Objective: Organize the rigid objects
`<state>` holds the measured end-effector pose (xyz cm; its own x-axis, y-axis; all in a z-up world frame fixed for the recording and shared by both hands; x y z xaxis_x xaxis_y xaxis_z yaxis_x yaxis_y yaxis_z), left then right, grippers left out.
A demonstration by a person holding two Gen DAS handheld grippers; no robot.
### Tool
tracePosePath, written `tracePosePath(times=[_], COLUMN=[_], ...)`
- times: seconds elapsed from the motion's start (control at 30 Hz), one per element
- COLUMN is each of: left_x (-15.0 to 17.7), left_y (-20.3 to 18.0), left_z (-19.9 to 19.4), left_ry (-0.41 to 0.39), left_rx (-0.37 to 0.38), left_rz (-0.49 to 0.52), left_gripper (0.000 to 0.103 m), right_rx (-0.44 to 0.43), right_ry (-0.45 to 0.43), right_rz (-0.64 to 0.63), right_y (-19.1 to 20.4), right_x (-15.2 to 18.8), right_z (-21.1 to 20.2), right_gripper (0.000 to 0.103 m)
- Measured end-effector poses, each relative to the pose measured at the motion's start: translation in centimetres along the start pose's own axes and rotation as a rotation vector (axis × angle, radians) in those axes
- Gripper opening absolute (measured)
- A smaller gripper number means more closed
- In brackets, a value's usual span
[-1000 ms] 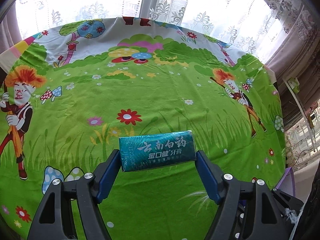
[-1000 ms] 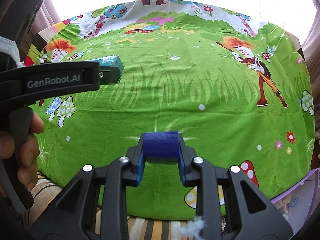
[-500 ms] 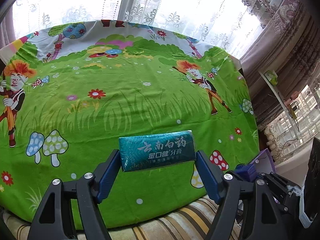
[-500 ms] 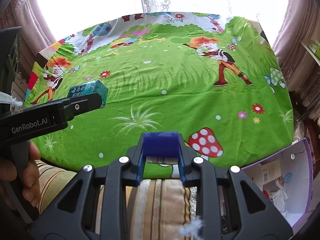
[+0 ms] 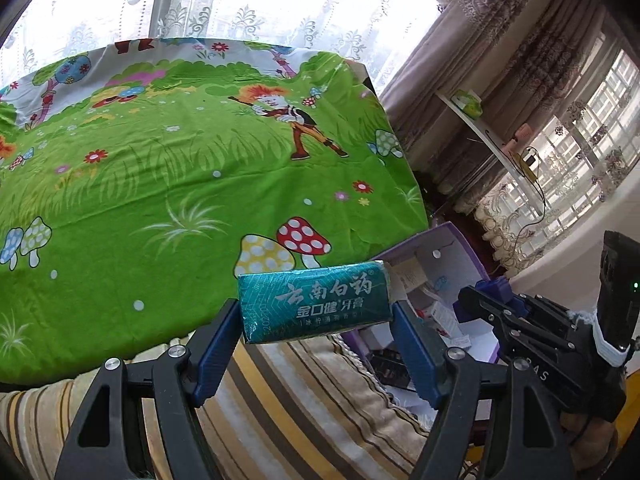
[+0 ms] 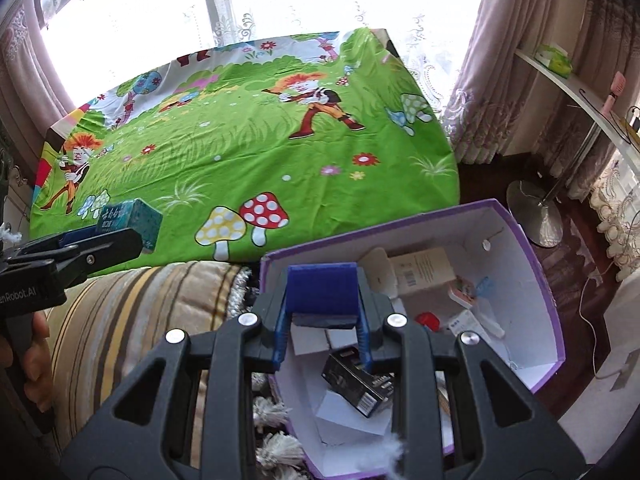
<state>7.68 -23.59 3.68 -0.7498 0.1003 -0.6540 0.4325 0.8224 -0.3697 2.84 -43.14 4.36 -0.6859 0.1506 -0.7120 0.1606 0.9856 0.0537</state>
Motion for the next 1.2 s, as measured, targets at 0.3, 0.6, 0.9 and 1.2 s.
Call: tracePosePath(times=[0.3,0.6,0.9,1.2], left_x=[3.8,5.7,6.0,7.0], left_y=[-5.6,-6.9,-6.9,-7.3], left_z=[-0.3,1.8,2.4,1.0], left_ry=[0.069,0.152,0.170,0.153], left_rx=[0.074,0.075,0.062,0.040], left_rz=[0.039,-0.005,0.006,0.020], left_gripper=[0.076,0.076,0.079,0.083], right_rx=[0.133,0.165,0.200,0.245], right_ry=[-0.005,0.006,0.007,0.017], right_rz=[0.009,0.044,0.081,0.103], right_y=[-4.5,-6.1,-6.8,-6.9], right_x=[3.1,4.6,4.8,5.8], right_z=[-3.0,-3.8,-4.2,-5.2], right_gripper=[0.031,0.032,0.044,0.063])
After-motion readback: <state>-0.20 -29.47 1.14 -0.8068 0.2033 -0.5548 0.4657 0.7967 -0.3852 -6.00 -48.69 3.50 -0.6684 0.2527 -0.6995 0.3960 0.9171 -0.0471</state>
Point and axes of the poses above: each gripper's, at about its wrist camera, not at the fingertips, and z roughly the way its jaws point, y to its left, x to its underside, the point moved 1 cm from there along z, roughly the way its jaws point, and after that the axes turned 11 degrees about -y, right-handed, at the moved point
